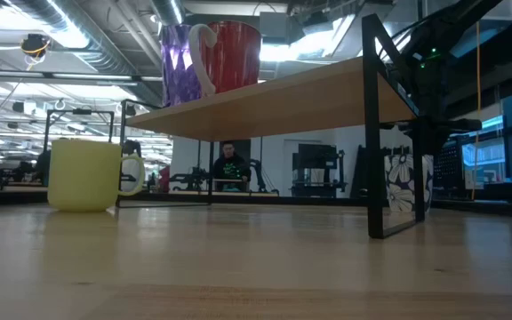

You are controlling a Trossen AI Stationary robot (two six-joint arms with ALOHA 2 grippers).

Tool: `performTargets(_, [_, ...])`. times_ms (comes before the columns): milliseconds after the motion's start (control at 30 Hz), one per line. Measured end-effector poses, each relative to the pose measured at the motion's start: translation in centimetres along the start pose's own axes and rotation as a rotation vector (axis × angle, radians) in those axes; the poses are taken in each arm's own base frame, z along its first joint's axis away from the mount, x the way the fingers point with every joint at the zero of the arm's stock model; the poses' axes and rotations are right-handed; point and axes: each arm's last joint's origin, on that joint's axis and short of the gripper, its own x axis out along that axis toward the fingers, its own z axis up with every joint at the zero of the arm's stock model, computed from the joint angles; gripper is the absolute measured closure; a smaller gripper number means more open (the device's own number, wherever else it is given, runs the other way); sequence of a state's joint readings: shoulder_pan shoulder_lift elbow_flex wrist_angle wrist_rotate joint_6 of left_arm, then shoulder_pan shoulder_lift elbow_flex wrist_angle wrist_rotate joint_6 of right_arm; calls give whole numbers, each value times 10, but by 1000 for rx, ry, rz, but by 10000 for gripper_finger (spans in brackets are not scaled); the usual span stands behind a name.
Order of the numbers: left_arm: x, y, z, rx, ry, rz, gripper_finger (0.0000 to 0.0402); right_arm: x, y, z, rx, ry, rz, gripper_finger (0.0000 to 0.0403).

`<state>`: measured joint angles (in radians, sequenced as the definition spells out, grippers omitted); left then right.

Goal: Stack small to large cups/mugs on shelf
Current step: Put the blue mug on the shelf

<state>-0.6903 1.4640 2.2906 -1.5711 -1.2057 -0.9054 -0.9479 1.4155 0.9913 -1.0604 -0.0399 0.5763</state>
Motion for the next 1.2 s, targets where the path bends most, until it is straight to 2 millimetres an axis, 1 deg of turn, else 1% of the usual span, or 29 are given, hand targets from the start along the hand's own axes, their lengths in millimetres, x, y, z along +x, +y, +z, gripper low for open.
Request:
performTargets(367, [-1,2,1,-5,14,-13,363,-2,10,-7,-28,-1,20,385])
performTargets(533, [-1,2,1,8,15,-14,363,-18,14,-9,-41,-43,54,385])
performTargets(667, [-1,1,0,40,41,-37,363,-32,17,-14,-51,-14,34,385])
performTargets(767, [-1,1,0,40,49,-43,363,-49,25,-17,-88,-13,39,385])
performTargets(867, [-1,1,-1,40,50,-43,363,-71,34,-23,-124,-20,51,385])
performTargets(967, [-2,2,0,37,67,-60,363,-100,42,-28,-143,-50,71,385])
performTargets(1067, [-2,4,0,31,81,-74,363,-130,43,-37,-130,-69,58,385])
performTargets(1200, [-2,3,0,32,84,-77,363,-167,47,-51,-102,-113,109,385])
